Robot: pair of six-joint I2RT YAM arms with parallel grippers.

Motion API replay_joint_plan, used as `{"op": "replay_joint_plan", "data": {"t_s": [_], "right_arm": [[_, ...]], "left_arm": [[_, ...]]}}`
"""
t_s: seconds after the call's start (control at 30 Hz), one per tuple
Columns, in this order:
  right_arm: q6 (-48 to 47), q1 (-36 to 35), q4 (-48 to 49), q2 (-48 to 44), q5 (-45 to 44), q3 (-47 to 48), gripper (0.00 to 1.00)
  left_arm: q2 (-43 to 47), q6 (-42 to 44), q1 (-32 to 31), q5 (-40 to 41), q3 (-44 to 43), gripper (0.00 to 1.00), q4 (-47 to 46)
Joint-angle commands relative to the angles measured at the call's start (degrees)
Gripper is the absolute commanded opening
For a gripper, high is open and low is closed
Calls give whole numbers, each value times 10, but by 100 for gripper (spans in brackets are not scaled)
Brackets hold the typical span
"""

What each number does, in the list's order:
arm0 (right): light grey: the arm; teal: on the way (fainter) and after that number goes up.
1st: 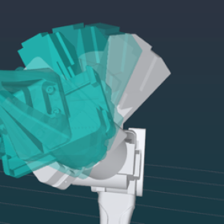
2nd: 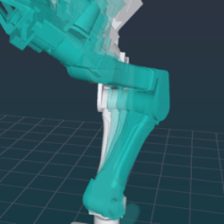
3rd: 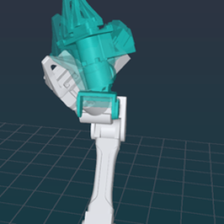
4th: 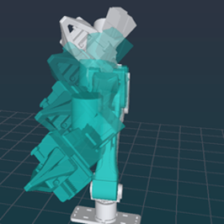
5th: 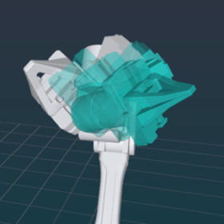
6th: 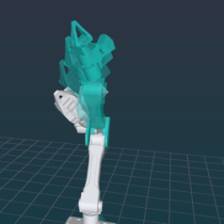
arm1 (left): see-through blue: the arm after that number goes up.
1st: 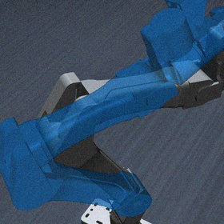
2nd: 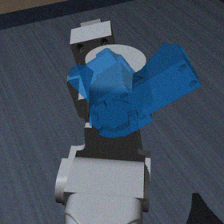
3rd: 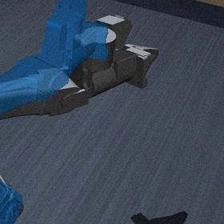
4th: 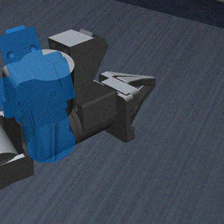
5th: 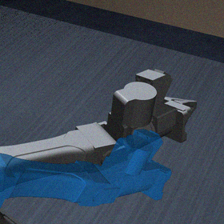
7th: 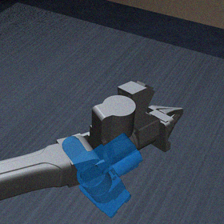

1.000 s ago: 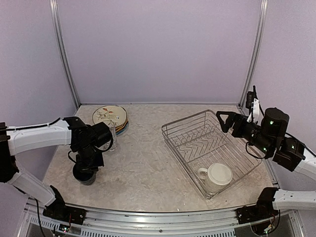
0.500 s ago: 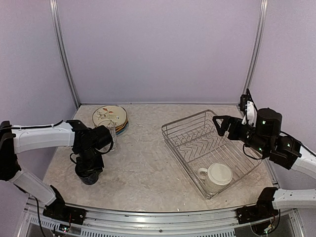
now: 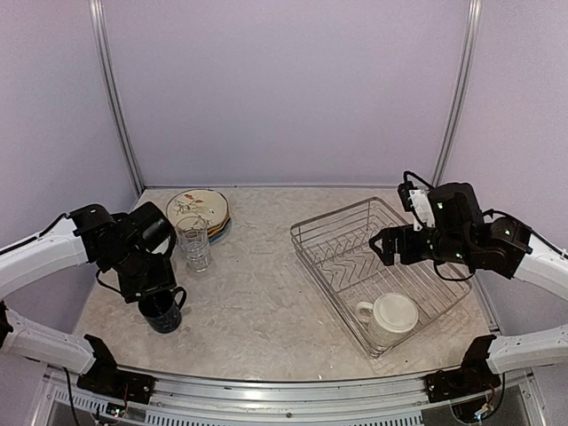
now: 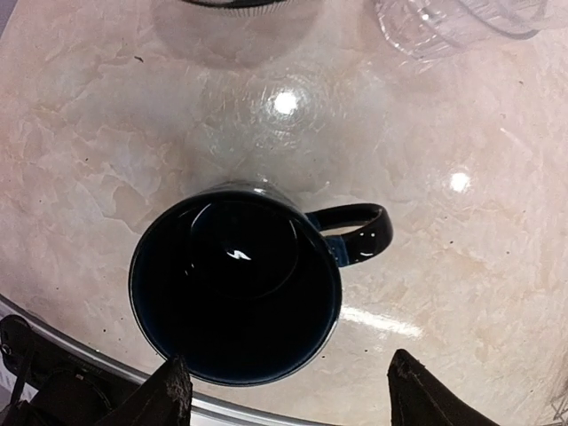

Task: Unload the mixed dishes from the dish rack
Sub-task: Place the cup at the center of the board, then grab the cup from the dish rack.

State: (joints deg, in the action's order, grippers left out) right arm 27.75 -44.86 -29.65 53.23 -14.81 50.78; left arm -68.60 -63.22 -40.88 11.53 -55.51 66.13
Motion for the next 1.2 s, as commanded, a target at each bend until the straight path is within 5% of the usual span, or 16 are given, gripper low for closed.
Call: {"op": "replay_joint_plan", "data": {"t_s": [0.0,0.27,0.53,0.73,1.17], "right_arm": [[-65,2,-109,82,100,49,100],[-128,-29,-237,237,97,132,98],[-129,-75,-313,308,104,195,80],[-117,-96,-340,352,115,198,70],[-125,-100,-336,420,87,223,50]], "left_arm": [[64,41,2,30,-34,73,1],[169,247,10,21,-115,83,-199],[85,417,15,-66,-262,86,-360],[7,438,16,-112,-288,86,-363],[30,439,20,-117,-200,86,-390]]}}
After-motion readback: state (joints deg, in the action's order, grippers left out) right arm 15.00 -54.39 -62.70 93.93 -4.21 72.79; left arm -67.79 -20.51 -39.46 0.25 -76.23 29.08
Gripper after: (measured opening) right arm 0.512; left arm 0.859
